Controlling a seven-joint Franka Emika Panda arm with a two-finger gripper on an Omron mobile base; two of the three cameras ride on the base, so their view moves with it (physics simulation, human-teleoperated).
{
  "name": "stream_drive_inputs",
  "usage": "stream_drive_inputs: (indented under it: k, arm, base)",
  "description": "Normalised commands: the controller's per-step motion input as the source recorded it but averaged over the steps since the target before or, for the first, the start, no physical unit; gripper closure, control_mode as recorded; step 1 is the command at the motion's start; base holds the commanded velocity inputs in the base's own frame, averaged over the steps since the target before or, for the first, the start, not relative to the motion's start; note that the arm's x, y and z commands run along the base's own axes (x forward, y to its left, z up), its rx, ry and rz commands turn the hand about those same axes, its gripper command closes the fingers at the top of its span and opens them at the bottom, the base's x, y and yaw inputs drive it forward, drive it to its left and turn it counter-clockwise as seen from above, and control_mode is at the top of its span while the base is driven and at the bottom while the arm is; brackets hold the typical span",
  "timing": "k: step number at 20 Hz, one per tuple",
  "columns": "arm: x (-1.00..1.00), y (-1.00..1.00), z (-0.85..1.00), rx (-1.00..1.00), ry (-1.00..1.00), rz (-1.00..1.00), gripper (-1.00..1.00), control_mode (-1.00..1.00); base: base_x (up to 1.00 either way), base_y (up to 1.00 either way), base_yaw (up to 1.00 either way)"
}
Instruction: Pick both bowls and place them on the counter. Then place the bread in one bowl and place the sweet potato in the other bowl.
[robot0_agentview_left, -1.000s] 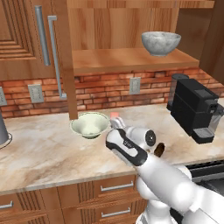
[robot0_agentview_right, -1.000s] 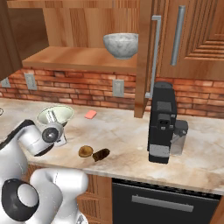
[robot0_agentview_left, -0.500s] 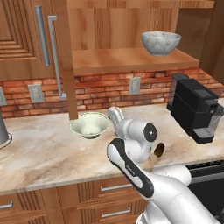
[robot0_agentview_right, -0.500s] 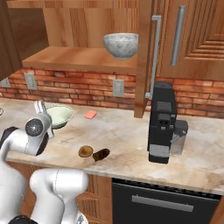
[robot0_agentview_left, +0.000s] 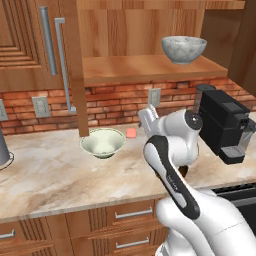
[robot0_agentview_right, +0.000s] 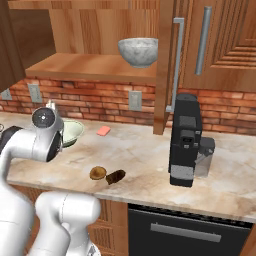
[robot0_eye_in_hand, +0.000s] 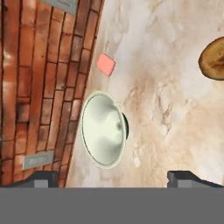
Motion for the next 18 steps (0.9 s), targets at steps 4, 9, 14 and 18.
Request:
stream_drive_inputs:
  k: [4,9,14,18]
  arm:
    - [-0.45,-0.39,0.36,0.02,0.13,-0.02,-1.00,-1.00]
    - [-0.39,-0.36,0.37,0.00,0.00,-0.09,-1.00,-1.00]
    - [-0.27,-0.41,0.41,0.00,0.00,-0.17,-1.00,-1.00]
    - [-0.28,-0.43,0.46,0.00,0.00,-0.19,-1.00,-1.00]
  base:
    - [0.00,0.00,0.00]
    - [0.00,0.00,0.00]
    - [0.00,0.00,0.00]
    - [0.00,0.00,0.00]
